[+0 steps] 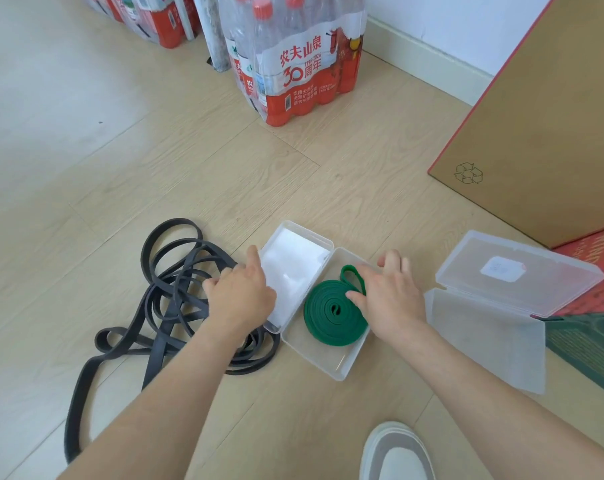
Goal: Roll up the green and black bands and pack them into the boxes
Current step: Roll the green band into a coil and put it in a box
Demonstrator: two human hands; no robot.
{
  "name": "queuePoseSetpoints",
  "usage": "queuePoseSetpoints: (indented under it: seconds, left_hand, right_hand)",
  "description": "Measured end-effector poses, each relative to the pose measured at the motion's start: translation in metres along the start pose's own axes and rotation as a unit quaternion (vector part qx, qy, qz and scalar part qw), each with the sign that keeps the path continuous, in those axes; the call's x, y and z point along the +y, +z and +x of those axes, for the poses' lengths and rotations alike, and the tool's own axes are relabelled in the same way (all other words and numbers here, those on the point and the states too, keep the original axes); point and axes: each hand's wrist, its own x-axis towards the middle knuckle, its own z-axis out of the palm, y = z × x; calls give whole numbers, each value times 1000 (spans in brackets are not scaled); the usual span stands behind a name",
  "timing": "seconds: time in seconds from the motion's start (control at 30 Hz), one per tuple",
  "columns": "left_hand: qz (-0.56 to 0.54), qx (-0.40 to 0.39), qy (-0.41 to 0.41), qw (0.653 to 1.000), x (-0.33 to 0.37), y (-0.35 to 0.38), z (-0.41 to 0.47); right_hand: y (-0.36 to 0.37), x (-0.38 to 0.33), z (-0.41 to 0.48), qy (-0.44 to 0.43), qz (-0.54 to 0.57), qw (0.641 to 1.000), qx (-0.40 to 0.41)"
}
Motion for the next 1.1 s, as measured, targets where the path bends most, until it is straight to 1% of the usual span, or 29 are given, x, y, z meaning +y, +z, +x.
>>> queuePoseSetpoints:
  seconds: [0.07, 0.17, 0.23, 0.27, 0.3, 0.33, 0.37, 0.4, 0.43, 0.47, 0.5, 0.53, 0.57, 0.6, 0.67, 0.7, 0.8, 0.87, 0.97, 1.0, 1.03, 1.07, 1.1]
  left_hand:
    - [-38, 37, 18, 998, -5, 1, -3]
    - [-157, 68, 12, 985, -7, -11, -7]
    - [-204, 91, 22, 974, -5, -24, -12]
    - [-229, 88, 30, 969, -2, -32, -16]
    - [-260, 66, 39, 962, 1, -38, -22]
    - [-297, 26, 53, 953, 6, -44, -29]
    - [-331, -29, 64, 941, 10, -47, -36]
    - [-355, -88, 71, 928, 15, -47, -42]
    - [-363, -142, 72, 918, 22, -43, -49]
    - [-352, -177, 73, 916, 29, -35, -55]
    - [-309, -179, 78, 931, 37, -24, -61]
    - [-239, -150, 92, 955, 45, -11, -66]
    - [-159, -104, 106, 976, 51, 2, -70]
    - [-85, -56, 113, 988, 56, 17, -74]
    - [23, 4, 104, 994, 64, 41, -81]
    - [47, 16, 96, 994, 67, 50, -83]
    - [70, 48, 74, 994, 72, 68, -84]
    - [69, 69, 67, 993, 74, 72, -81]
    - [46, 75, 77, 993, 70, 67, -77]
    - [23, 69, 85, 994, 64, 60, -73]
    - [-16, 40, 96, 994, 58, 50, -68]
    - [-75, -19, 106, 991, 51, 37, -61]
    - [-149, -92, 113, 978, 44, 25, -54]
  right_hand:
    - [3, 2, -3, 3, 46, 999, 9]
    - [5, 8, -2, 27, 108, 994, 20]
    - [4, 11, 0, 55, 125, 991, -2]
    - [5, 12, 1, 65, 126, 990, -17]
    - [5, 14, 2, 70, 129, 989, -26]
    - [6, 16, 3, 72, 141, 987, -29]
    - [7, 19, 4, 74, 169, 983, -28]
    - [6, 22, 5, 88, 224, 970, -29]
    - [5, 27, 6, 124, 322, 938, -23]
    - [1, 29, 7, 180, 443, 878, -17]
    - [-4, 31, 6, 238, 550, 800, -23]
    - [-9, 31, 4, 274, 622, 733, -32]
    - [-12, 32, 2, 287, 653, 700, -40]
    - [-15, 32, 0, 286, 662, 691, -49]
    - [-16, 32, -3, 269, 666, 693, -63]
    - [-18, 31, -3, 258, 659, 704, -68]
    - [-18, 29, -5, 212, 604, 764, -74]
    - [-15, 27, -5, 189, 571, 795, -71]
    - [-16, 26, -5, 172, 560, 807, -74]
    - [-20, 26, -5, 161, 562, 808, -71]
    - [-25, 28, -4, 141, 557, 815, -71]
    - [-32, 30, -5, 107, 544, 829, -76]
    - [-40, 34, -6, 62, 510, 852, -95]
